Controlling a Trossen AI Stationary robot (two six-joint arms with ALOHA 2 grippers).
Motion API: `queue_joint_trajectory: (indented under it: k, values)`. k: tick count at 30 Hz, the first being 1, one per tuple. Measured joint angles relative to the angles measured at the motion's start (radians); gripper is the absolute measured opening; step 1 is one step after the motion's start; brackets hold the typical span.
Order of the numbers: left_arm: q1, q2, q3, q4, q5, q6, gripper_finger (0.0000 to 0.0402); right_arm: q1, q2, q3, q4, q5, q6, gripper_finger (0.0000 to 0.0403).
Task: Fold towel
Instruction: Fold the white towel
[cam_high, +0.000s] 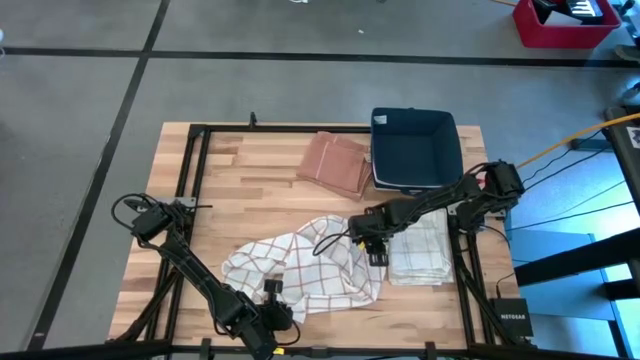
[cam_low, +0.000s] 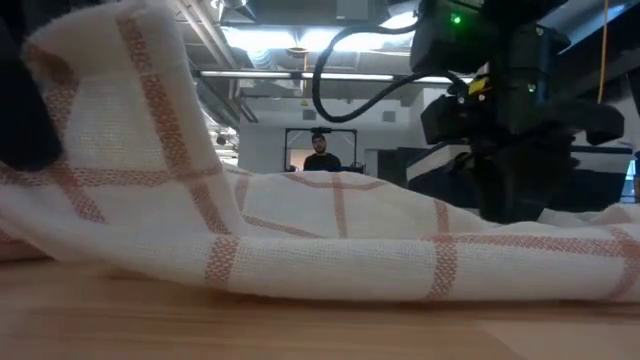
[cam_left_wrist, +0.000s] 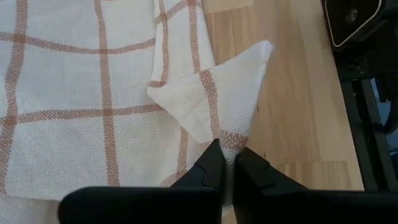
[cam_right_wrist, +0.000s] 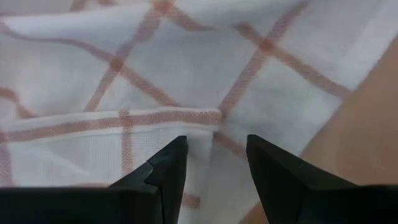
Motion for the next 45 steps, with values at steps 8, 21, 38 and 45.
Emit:
queue_joint_trajectory:
  k: [8,21,38,45]
  values:
    - [0.0,0.0,0.0,0.0,0.0,-0.001,0.0008,0.001,0.0,0.0,-0.006,-0.108,0.001,0.017]
    - [0.0,0.0,0.0,-0.003,0.0,-0.001,0.0009,0.0,0.048,0.008,0.015,-0.098,-0.001,0.0166]
    - [-0.01,-0.007,0.0,-0.006,0.0,-0.011,0.001,0.057,0.021,0.227,-0.207,-0.036,-0.034,0.0029]
    - [-0.018,-0.013,0.0,-0.042,0.0,-0.048,0.001,0.143,-0.054,0.356,-0.385,0.065,0.025,0.0006]
